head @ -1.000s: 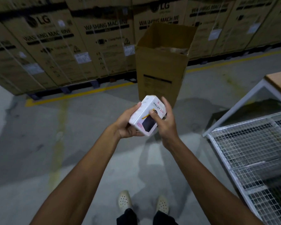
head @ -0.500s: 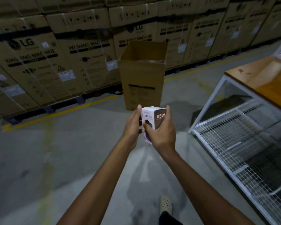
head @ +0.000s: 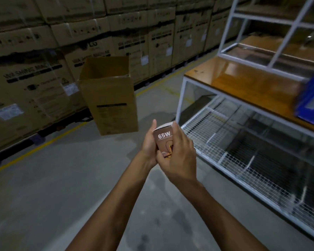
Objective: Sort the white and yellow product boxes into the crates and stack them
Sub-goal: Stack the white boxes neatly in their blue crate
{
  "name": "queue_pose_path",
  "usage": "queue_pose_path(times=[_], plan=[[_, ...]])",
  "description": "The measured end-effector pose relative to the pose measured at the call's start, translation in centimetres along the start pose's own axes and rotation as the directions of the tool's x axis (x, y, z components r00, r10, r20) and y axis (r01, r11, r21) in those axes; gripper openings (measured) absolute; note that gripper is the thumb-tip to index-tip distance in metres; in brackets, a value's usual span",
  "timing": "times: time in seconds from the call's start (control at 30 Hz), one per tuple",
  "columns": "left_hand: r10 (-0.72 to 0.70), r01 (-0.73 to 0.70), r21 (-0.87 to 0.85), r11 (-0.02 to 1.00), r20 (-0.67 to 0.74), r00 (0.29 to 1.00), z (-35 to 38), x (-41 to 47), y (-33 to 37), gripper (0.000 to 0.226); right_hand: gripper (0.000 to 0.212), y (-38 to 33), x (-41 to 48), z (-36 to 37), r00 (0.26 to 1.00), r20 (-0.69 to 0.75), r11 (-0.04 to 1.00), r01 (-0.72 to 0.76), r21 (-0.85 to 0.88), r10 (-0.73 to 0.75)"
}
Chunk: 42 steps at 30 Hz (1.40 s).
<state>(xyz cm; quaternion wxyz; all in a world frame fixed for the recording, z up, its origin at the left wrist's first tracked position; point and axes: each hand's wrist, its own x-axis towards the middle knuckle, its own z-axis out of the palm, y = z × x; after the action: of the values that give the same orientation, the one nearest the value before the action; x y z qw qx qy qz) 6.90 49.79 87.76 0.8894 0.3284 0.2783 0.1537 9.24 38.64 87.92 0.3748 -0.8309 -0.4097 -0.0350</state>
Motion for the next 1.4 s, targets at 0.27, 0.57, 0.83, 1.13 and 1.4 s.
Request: queue_pose_path(times=[0.27,0.57,0.83,1.13,1.4], plan=[[0.296,-0.312,0.575,0.756,0.124,0.947,14.6,1.7,-6.2,0.044,0.045,11.5,0.6,-12.9,0.878,0.11,0.369,-0.305,0.878,0.465],[0.392,-0.603,0.764,0.23,0.494,0.776,35.6,2.0,-22.5,0.031,0.034,29.0,-5.1,-29.7,0.792,0.222,-0.116,-0.19,0.975,0.569],[0.148,-0.567,0.651,0.504,0.582,0.8,48.0,5.1,-29.9,0.033,0.031,38.8,-6.4,-40.7,0.724,0.087,0.046,-0.162,0.986,0.684],[-0.021,-0.393,0.588,0.707,0.572,0.82,54.4,13.0,-33.5,0.023,0.024,46.6,-2.9,-45.5,0.702,-0.206,0.394,-0.115,0.912,0.681],[-0.174,-0.095,0.514,0.852,0.449,0.876,60.7,26.0,-35.0,0.033,0.082,54.8,6.1,-46.2,0.695,-0.477,0.84,-0.394,0.372,0.538]])
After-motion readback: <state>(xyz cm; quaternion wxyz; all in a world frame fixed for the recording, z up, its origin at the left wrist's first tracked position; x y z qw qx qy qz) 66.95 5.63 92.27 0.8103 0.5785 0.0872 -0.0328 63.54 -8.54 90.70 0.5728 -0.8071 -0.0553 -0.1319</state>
